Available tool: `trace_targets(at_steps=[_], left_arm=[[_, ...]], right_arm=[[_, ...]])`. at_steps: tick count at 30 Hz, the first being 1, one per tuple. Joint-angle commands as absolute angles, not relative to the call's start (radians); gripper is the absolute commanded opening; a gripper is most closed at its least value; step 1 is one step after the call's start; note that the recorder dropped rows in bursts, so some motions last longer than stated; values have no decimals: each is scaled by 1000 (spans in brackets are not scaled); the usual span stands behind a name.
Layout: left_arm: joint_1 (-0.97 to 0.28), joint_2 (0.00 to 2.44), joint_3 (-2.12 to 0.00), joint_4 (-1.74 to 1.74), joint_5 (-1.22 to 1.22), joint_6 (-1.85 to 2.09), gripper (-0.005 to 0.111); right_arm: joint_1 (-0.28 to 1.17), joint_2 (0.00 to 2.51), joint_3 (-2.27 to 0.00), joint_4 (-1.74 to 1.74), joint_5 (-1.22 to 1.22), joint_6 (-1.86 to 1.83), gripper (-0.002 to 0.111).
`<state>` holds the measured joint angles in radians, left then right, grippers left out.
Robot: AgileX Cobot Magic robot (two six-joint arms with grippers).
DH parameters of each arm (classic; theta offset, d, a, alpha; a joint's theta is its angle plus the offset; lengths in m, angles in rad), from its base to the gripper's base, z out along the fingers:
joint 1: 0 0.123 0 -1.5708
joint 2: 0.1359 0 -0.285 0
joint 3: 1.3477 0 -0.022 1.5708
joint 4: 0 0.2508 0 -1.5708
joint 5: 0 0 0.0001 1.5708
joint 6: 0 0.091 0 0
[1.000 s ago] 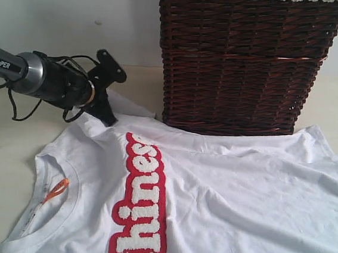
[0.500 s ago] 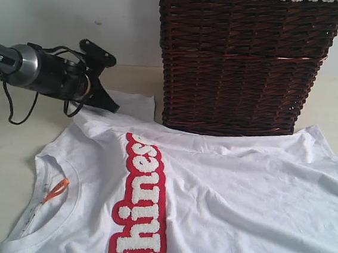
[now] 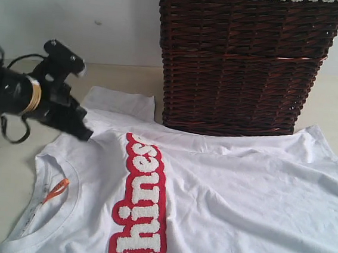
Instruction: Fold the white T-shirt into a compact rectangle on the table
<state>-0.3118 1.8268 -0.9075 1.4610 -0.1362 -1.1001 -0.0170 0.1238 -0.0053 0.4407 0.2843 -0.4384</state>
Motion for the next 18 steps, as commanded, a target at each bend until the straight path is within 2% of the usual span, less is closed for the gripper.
trace_targets(at_steps=[1,6,18], left_arm=[[-295,1700,-711,1654,-382,-1111,0],[-288,1645,-579,1744,-608,-1211,0],[-290,1614,-416,1744,-603,-1336,0]], right_arm=[[-17,117,0,443,281,-442,30],[-17,117,0,443,281,-442,30],[-17,117,0,443,281,-442,30]])
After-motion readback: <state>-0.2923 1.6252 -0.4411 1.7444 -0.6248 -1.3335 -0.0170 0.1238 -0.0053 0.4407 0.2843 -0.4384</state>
